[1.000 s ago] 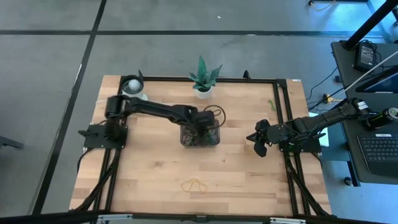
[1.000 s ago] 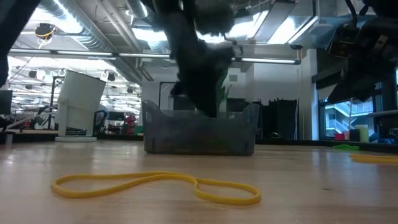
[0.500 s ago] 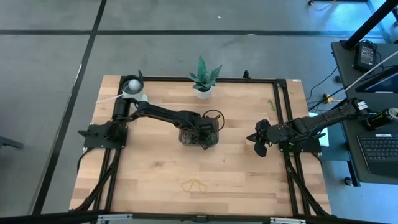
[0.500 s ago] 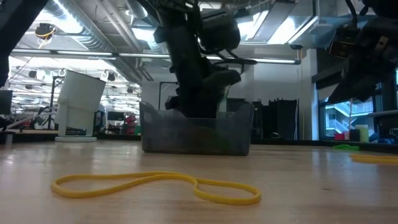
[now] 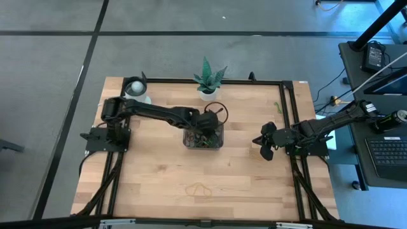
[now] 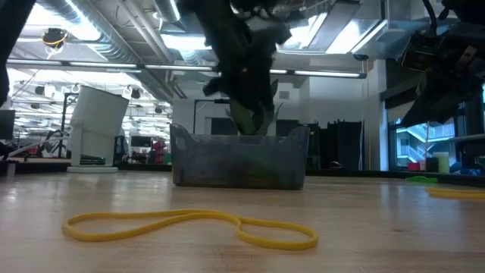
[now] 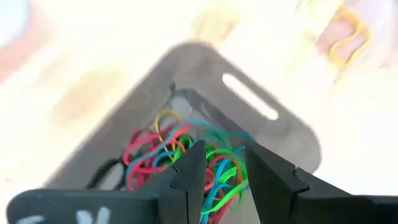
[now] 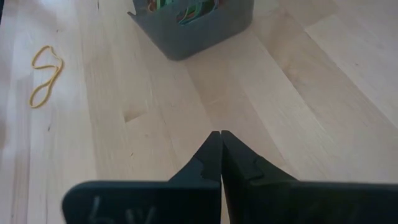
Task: Pick and place rubber bands into bin
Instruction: Put the green rubber band into the black bin
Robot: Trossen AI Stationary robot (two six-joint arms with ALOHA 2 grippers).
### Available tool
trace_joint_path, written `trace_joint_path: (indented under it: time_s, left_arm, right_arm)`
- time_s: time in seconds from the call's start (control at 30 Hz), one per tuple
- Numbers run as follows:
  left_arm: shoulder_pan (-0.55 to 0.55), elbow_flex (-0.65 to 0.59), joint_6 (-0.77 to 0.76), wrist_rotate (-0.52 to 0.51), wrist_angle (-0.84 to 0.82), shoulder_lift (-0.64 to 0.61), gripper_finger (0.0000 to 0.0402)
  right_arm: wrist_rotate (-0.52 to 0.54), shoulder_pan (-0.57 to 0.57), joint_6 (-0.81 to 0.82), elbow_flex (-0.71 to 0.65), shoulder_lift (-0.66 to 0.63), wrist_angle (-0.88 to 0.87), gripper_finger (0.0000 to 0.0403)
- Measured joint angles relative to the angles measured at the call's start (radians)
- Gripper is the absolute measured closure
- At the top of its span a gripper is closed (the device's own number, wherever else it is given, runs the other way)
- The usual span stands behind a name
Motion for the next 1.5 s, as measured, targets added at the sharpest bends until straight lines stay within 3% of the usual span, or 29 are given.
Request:
trace_joint_path:
  time_s: [0.27, 0.43, 0.63, 0.87, 1.0, 1.13, 1.33, 1.5]
  left_arm:
    - [-0.039, 0.0, 0.119, -0.122, -0.098, -0.173, 0.0316]
    - [-0.088, -0.036, 0.292, -0.156, -0.191, -0.27, 0.0373]
    - [-0.124, -0.247, 0.349, -0.173, -0.152, -0.411, 0.04]
    - [-0.129, -0.634, 0.34, -0.117, 0.109, -0.683, 0.04]
    - [-0.129, -0.796, 0.333, -0.116, 0.149, -0.853, 0.04]
    - [-0.129, -0.909, 0.354, -0.128, 0.149, -1.005, 0.04]
    - [-0.128, -1.011, 0.367, -0.132, 0.154, -1.179, 0.04]
    - [-0.128, -1.044, 0.377, -0.132, 0.153, -1.254, 0.04]
  right_arm:
    - [0.001, 0.0, 0.0, 0.0, 0.0, 0.014, 0.0397]
    - [0.034, 0.0, 0.0, 0.0, 0.002, 0.048, 0.0385]
    - [0.116, -0.002, 0.004, 0.0, 0.006, 0.157, 0.0386]
    - [0.163, -0.077, -0.164, 0.022, 0.058, 0.417, 0.0397]
    - [0.237, -0.188, -0.176, 0.161, 0.141, 0.309, 0.0399]
    - [0.24, -0.332, -0.196, 0.36, 0.267, 0.073, 0.0394]
    - [0.229, -0.562, -0.052, 0.627, 0.456, -0.349, 0.0393]
    - [0.151, -0.743, 0.041, 0.718, 0.561, -0.575, 0.0392]
